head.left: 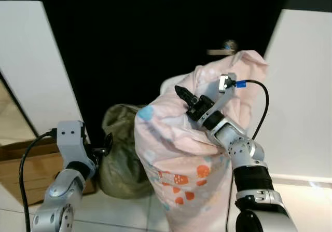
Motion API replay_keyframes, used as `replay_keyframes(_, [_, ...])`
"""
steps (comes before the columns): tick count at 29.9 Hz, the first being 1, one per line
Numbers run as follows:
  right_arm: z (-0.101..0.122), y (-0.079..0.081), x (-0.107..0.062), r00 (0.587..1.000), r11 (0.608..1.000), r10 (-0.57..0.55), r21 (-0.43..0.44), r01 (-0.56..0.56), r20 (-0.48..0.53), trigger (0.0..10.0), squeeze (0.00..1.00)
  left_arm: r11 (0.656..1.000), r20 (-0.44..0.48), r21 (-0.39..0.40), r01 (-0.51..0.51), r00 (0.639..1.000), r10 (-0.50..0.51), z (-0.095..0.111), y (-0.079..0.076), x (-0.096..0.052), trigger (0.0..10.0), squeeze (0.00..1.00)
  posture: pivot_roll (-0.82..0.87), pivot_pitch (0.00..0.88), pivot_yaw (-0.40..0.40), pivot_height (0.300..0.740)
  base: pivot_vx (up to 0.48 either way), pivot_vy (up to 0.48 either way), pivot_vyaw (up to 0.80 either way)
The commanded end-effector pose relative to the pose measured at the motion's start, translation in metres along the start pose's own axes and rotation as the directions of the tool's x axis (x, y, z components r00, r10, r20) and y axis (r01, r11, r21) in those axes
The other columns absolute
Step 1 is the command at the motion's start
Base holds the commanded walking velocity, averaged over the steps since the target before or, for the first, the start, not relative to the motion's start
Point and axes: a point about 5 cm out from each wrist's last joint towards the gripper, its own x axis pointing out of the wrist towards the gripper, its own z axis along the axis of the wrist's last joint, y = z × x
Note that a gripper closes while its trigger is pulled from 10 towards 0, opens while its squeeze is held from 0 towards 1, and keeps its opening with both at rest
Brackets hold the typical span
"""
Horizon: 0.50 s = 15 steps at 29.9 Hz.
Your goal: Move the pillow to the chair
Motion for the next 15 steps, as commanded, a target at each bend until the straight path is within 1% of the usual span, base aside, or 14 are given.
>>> replay_keyframes(1, [0.012, -0.007, 0.002, 0.995, 0.996, -0.077, -0.048, 0.08, 0.06, 10.0, 0.0, 1.0, -0.002, 0.009, 0.004, 1.0, -0.004, -0.001, -0.003, 0.001, 10.0, 0.0, -0.09, 0.0, -0.025, 0.74, 0.0, 0.0, 0.79])
replay_keyframes(2, [0.012, -0.007, 0.002, 0.995, 0.996, -0.077, -0.048, 0.08, 0.06, 10.0, 0.0, 1.0, -0.002, 0.009, 0.004, 1.0, -0.004, -0.001, -0.003, 0.001, 10.0, 0.0, -0.09, 0.0, -0.025, 0.74, 0.0, 0.0, 0.79])
replay_keyframes(3, [0.013, -0.015, 0.0, 0.988, 0.988, -0.139, -0.053, 0.143, 0.072, 10.0, 0.0, 1.0, -0.006, 0.001, 0.011, 1.0, -0.011, -0.001, -0.005, 0.002, 10.0, 0.0, -0.09, 0.0, -0.026, 0.74, 0.0, 0.0, 0.0])
replay_keyframes(4, [0.013, -0.019, -0.001, 0.981, 0.982, -0.179, -0.052, 0.183, 0.08, 10.0, 0.0, 1.0, -0.009, -0.005, 0.016, 1.0, -0.016, -0.002, -0.007, 0.002, 10.0, 0.0, -0.09, 0.0, -0.026, 0.74, 0.0, 0.0, 0.0])
replay_keyframes(5, [0.013, -0.019, -0.001, 0.981, 0.982, -0.179, -0.052, 0.183, 0.08, 10.0, 0.0, 1.0, -0.009, -0.005, 0.016, 1.0, -0.016, -0.002, -0.007, 0.002, 10.0, 0.0, -0.09, 0.0, -0.026, 0.74, 0.0, 0.0, 0.0])
replay_keyframes(6, [0.012, -0.025, -0.002, 0.97, 0.968, -0.232, -0.08, 0.237, 0.066, 10.0, 0.0, 1.0, -0.026, 0.002, 0.031, 0.999, -0.031, -0.004, -0.01, 0.001, 10.0, 0.0, -0.09, 0.0, -0.025, 0.74, 0.0, 0.0, 0.0])
replay_keyframes(7, [0.012, -0.025, -0.002, 0.97, 0.968, -0.232, -0.08, 0.237, 0.066, 10.0, 0.0, 1.0, -0.026, 0.002, 0.031, 0.999, -0.031, -0.004, -0.01, 0.001, 10.0, 0.0, -0.09, 0.0, -0.025, 0.74, 0.0, 0.0, 0.0])
replay_keyframes(8, [0.011, -0.03, -0.004, 0.96, 0.954, -0.275, -0.109, 0.279, 0.049, 10.0, 0.0, 0.999, -0.039, 0.004, 0.039, 0.998, -0.039, -0.006, -0.012, 0.0, 10.0, 0.0, -0.09, 0.0, -0.023, 0.74, 0.0, -0.322, 0.0])
replay_keyframes(9, [0.011, -0.03, -0.004, 0.96, 0.954, -0.275, -0.109, 0.279, 0.049, 10.0, 0.0, 0.999, -0.039, 0.004, 0.039, 0.998, -0.039, -0.006, -0.012, 0.0, 10.0, 0.0, -0.09, 0.0, -0.023, 0.74, 0.0, -0.322, 0.0])
replay_keyframes(11, [0.01, -0.04, -0.009, 0.931, 0.917, -0.363, -0.165, 0.363, 0.034, 10.0, 0.0, 0.998, -0.056, 0.001, 0.057, 0.997, -0.057, -0.01, -0.017, -0.001, 10.0, 0.0, -0.1, 0.002, -0.022, 0.74, 0.0, -0.418, 0.0])
replay_keyframes(13, [0.01, -0.04, -0.009, 0.931, 0.917, -0.363, -0.165, 0.363, 0.034, 10.0, 0.0, 0.998, -0.056, 0.001, 0.057, 0.997, -0.057, -0.01, -0.017, -0.001, 10.0, 0.0, -0.1, 0.002, -0.022, 0.74, 0.0, -0.416, 0.0])
replay_keyframes(15, [0.011, -0.047, -0.014, 0.903, 0.879, -0.429, -0.213, 0.426, 0.034, 10.0, 0.0, 0.997, -0.056, -0.013, 0.071, 0.996, -0.072, -0.01, -0.021, -0.001, 10.0, 0.0, -0.1, 0.005, -0.019, 0.74, 0.0, -0.416, 0.0])
